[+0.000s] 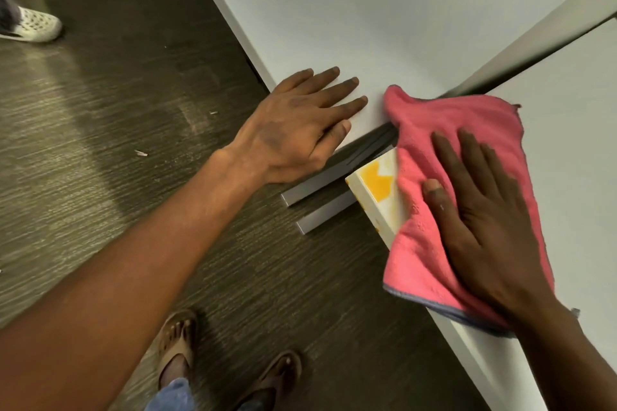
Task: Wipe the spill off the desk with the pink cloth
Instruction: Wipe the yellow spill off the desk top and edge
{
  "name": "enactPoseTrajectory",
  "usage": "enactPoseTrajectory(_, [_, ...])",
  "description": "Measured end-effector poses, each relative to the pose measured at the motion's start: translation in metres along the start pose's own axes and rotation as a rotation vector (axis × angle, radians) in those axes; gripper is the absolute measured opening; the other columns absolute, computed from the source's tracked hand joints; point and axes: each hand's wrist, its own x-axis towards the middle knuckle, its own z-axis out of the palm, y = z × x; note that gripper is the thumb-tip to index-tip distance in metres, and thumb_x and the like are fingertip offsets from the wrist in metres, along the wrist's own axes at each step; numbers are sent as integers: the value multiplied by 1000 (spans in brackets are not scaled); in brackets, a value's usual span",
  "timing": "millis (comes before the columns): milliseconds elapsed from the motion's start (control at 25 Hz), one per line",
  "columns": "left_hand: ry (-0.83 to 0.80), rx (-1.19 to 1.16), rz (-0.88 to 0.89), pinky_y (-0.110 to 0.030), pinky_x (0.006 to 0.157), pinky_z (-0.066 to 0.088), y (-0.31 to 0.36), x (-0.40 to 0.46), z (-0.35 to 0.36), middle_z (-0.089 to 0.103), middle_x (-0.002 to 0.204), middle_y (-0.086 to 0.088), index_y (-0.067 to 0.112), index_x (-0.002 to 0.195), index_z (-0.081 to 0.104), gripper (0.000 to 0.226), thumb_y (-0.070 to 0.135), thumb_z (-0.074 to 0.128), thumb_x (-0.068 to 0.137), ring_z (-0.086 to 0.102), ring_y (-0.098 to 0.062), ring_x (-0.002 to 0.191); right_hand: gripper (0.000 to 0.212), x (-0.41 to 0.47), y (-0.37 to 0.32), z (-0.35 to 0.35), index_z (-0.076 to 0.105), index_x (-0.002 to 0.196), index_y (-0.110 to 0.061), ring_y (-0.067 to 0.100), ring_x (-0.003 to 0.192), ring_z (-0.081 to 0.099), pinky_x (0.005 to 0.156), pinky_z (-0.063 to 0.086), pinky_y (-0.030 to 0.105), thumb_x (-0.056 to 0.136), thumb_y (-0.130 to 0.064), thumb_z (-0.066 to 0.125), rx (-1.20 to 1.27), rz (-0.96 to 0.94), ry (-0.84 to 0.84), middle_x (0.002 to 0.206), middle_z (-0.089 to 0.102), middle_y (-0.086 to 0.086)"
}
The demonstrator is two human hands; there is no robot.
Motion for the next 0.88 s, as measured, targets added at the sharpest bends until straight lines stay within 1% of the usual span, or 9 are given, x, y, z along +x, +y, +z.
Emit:
enactPoseTrajectory(120, [14, -12, -8, -40, 124, 16, -4, 3, -2, 35, 163, 8, 35, 153, 41, 55, 51, 28, 102, 24, -16, 154, 65, 3, 0, -3, 1, 159, -58, 5, 160, -8, 132, 0, 48, 96, -71, 14, 24, 158, 25, 173, -6, -21])
enactPoseTrajectory(200, [25, 22, -13, -42, 121, 22, -7, 11, -5, 38, 162, 5, 34, 151, 44, 58, 56, 33, 99, 31, -19, 151, 70, 16, -9, 0, 2, 160, -56, 9, 161, -8, 131, -2, 48, 93, -74, 11, 31, 226, 48, 174, -6, -17])
enactPoseTrajectory(240, [25, 55, -16, -45, 121, 22, -7, 16, -5, 35, 163, 2, 33, 153, 42, 61, 59, 34, 98, 31, -21, 151, 73, 21, -14, 1, 1, 160, -55, 11, 161, -8, 131, -3, 48, 91, -76, 10, 31, 241, 54, 174, -7, -16])
enactPoseTrajectory(320, [17, 145, -20, -53, 126, 11, -7, 23, -3, 27, 167, -1, 33, 157, 34, 68, 65, 29, 97, 20, -26, 155, 75, 24, -21, 2, 0, 160, -55, 11, 161, -9, 131, -3, 48, 89, -78, 8, 27, 227, 47, 174, -9, -16])
enactPoseTrajectory(400, [29, 204, -7, -60, 125, 1, -9, 22, -1, 28, 166, -2, 31, 157, 34, 70, 66, 23, 97, 11, -28, 157, 74, 14, -22, 2, -2, 160, -55, 9, 161, -11, 131, -2, 49, 90, -77, 10, 16, 164, 26, 173, -11, -19])
enactPoseTrajectory(560, [34, 125, -5, -54, 126, 14, -13, 20, 1, 31, 165, -2, 31, 156, 36, 67, 64, 27, 98, 21, -27, 155, 66, 0, -18, -1, -3, 158, -60, 3, 159, -12, 132, 0, 49, 95, -72, 16, 16, 136, -13, 171, -10, -25])
enactPoseTrajectory(680, [-27, 132, -7, -53, 126, 12, -12, 24, -2, 19, 169, -2, 34, 160, 25, 70, 65, 20, 97, 15, -27, 157, 63, 20, -23, -2, 2, 158, -59, 3, 160, -10, 132, 0, 48, 97, -67, 18, 37, 219, 31, 172, -7, -22])
enactPoseTrajectory(760, [-57, 132, -8, -54, 126, 10, -12, 27, -2, 13, 170, -1, 35, 161, 19, 72, 65, 16, 96, 11, -27, 157, 57, 32, -29, -2, 13, 157, -60, 3, 160, -4, 132, -1, 44, 101, -61, 21, 92, 247, 74, 172, 2, -23])
enactPoseTrajectory(880, [-71, 103, -26, -53, 126, 9, -10, 27, -4, 14, 171, -1, 36, 161, 19, 73, 64, 15, 93, 11, -27, 157, 49, 20, -31, -1, 23, 152, -62, -4, 158, 3, 128, 0, 28, 104, -52, 30, 166, 182, 93, 168, 12, -30])
